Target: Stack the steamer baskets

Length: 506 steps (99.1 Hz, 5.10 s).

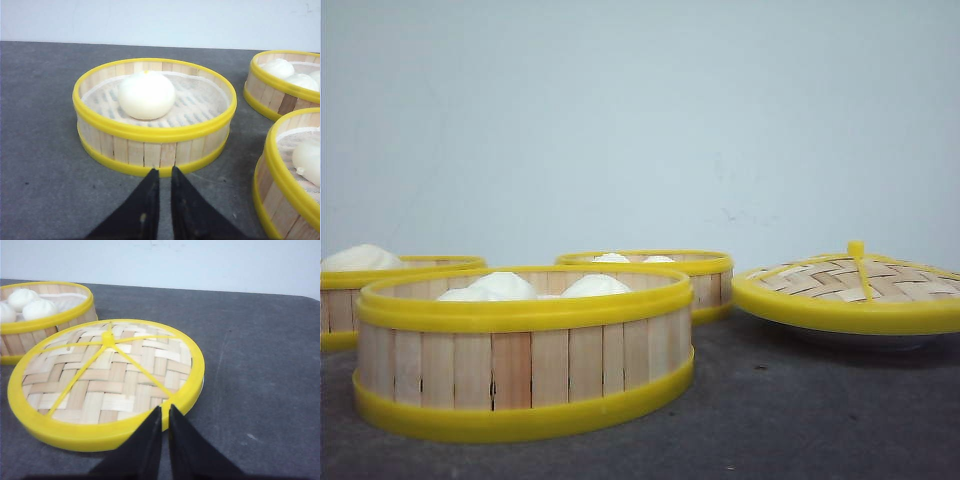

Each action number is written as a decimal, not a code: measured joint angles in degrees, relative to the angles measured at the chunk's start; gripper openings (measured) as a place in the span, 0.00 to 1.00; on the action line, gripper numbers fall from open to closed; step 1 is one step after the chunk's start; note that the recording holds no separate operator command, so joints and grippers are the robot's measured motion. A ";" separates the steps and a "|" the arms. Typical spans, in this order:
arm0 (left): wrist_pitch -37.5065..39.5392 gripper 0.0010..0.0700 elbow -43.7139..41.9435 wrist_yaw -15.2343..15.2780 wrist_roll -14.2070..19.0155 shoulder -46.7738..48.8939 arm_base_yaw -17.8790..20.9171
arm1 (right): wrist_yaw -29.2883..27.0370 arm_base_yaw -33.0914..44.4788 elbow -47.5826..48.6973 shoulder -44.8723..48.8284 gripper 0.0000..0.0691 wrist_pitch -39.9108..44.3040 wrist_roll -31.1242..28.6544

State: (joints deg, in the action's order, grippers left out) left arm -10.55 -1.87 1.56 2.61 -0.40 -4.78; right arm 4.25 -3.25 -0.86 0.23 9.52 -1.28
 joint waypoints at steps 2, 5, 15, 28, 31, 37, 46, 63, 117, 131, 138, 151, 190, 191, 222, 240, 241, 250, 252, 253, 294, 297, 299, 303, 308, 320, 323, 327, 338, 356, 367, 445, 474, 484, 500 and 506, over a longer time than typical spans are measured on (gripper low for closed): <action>0.00 0.01 0.00 0.00 -0.02 0.00 0.00 | 0.00 0.00 0.00 0.00 0.03 -0.02 0.00; 0.00 0.01 0.00 0.00 0.00 0.00 0.00 | 0.00 0.00 0.00 0.00 0.03 0.00 0.00; 0.00 0.01 0.00 0.00 -0.02 0.00 0.00 | -0.02 0.00 0.00 0.00 0.03 -0.02 0.00; 0.00 0.01 0.00 0.00 -0.02 0.00 0.00 | -0.02 0.00 0.00 0.00 0.03 0.00 0.00; 0.00 0.01 0.00 0.00 0.00 0.00 0.00 | 0.00 0.00 0.00 0.00 0.03 0.00 0.00; 0.00 0.01 0.00 0.00 0.00 0.00 0.00 | -0.02 0.00 0.00 0.00 0.03 -0.02 0.00; 0.00 0.01 0.00 0.00 0.00 0.00 0.00 | 0.00 0.00 0.00 0.00 0.03 -0.02 0.00; 0.00 0.01 0.00 0.00 0.00 0.00 0.00 | -0.02 0.00 0.00 0.00 0.03 0.00 0.00; 0.00 0.01 0.00 0.00 0.00 0.00 0.00 | -0.02 0.00 0.00 0.00 0.03 0.00 0.00; 0.00 0.01 0.00 0.00 0.00 0.00 0.00 | 0.00 0.00 0.00 0.00 0.03 0.00 0.00; 0.00 0.01 0.00 0.00 0.00 0.00 0.00 | 0.00 0.00 0.00 0.00 0.03 -0.02 0.00; 0.00 0.01 0.00 0.00 0.00 0.00 0.00 | 0.00 0.00 0.00 0.00 0.03 -0.02 0.00; 0.00 0.01 0.00 0.00 -0.02 0.00 0.00 | 0.15 0.00 0.00 0.00 0.03 -0.04 0.00; 0.00 0.01 0.00 0.00 0.00 0.00 0.00 | 0.15 -0.02 0.00 0.00 0.03 -0.04 0.00; 0.02 0.01 0.00 0.00 0.15 0.00 0.00 | 0.07 0.00 0.00 0.00 0.01 0.09 -1.75; 2.29 0.01 -0.09 0.00 4.42 0.00 0.00 | 0.66 -0.02 -0.02 0.02 0.01 -1.51 -5.33; 2.45 0.01 -0.11 0.00 4.74 0.00 0.00 | 0.66 -0.02 -0.07 0.02 0.01 -1.68 -5.77; 1.36 0.01 -2.45 -0.57 8.98 -0.13 -0.02 | 0.63 0.00 -1.97 0.15 0.01 -1.99 -10.25; 1.09 0.01 -3.41 -0.85 9.90 -0.39 -0.02 | 0.61 -0.02 -2.78 0.35 0.01 -1.97 -11.19; 0.98 0.01 -3.93 -0.94 10.36 -0.52 -0.02 | 0.61 -0.02 -3.21 0.44 0.01 -1.95 -11.61; -11.61 0.01 -34.51 -1.49 6.21 -22.45 -0.02 | 0.61 -0.02 -31.65 21.49 0.01 9.05 -14.29; -13.05 0.01 -36.52 -1.49 5.25 -24.59 -0.02 | 0.63 -0.02 -33.83 23.67 0.01 10.58 -13.62; -14.05 0.01 -37.88 -1.49 4.52 -26.08 -0.02 | 0.61 -0.02 -35.26 25.18 0.01 11.63 -13.11; -15.78 0.01 -40.28 -1.51 3.21 -28.79 -0.02 | 0.63 -0.02 -37.94 28.09 0.01 13.79 -12.09; -17.57 0.01 -42.73 -1.51 1.57 -31.98 -0.02 | 0.63 -0.02 -40.94 31.65 0.01 16.35 -10.64; -20.65 0.01 -45.81 -1.49 -0.81 -38.66 -0.02 | 0.61 0.00 -46.18 39.87 0.01 21.42 -7.50; -21.29 0.01 -46.07 -1.49 -1.20 -40.33 -0.02 | 0.63 0.00 -46.77 41.59 0.01 22.03 -6.95; -21.68 0.01 -46.07 -1.49 -1.55 -41.92 -0.02 | 0.61 0.00 -46.99 43.69 0.01 22.40 -6.29; -22.75 0.01 -46.07 -1.49 -1.79 -45.13 -0.02 | 0.63 -0.02 -46.99 47.93 0.01 24.79 -5.22; -23.71 0.01 -46.07 -1.49 -1.81 -46.49 -0.02 | 0.61 -0.02 -46.99 51.49 0.01 26.99 -3.72; -23.91 0.11 -46.07 -1.49 -1.81 -46.53 -0.02 | 0.61 -0.02 -46.99 52.02 0.17 27.28 -3.15; -23.89 0.72 -46.07 -1.49 -1.57 -46.51 -0.02 | 6.56 -6.56 -62.90 75.08 0.87 19.69 -5.01; -23.89 0.72 -46.07 -1.49 -1.57 -46.51 -0.02 | 6.19 -10.56 -85.53 100.45 0.87 22.77 -4.52; -23.89 0.72 -46.07 -1.49 -1.57 -46.51 -0.02 | 6.03 -11.50 -93.35 108.19 0.87 24.72 -4.39; -23.89 0.72 -46.07 -1.49 -1.57 -46.51 -0.02 | 4.28 -12.68 -103.91 118.25 0.87 27.45 -3.50; -23.89 0.72 -46.07 -1.49 -1.57 -46.51 -0.02 | 2.67 -13.20 -106.88 121.26 0.87 27.71 -3.21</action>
State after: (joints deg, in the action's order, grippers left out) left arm -34.44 -47.94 0.08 1.04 -46.92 -4.80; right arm 6.92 -16.45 -107.74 121.49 37.23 -4.49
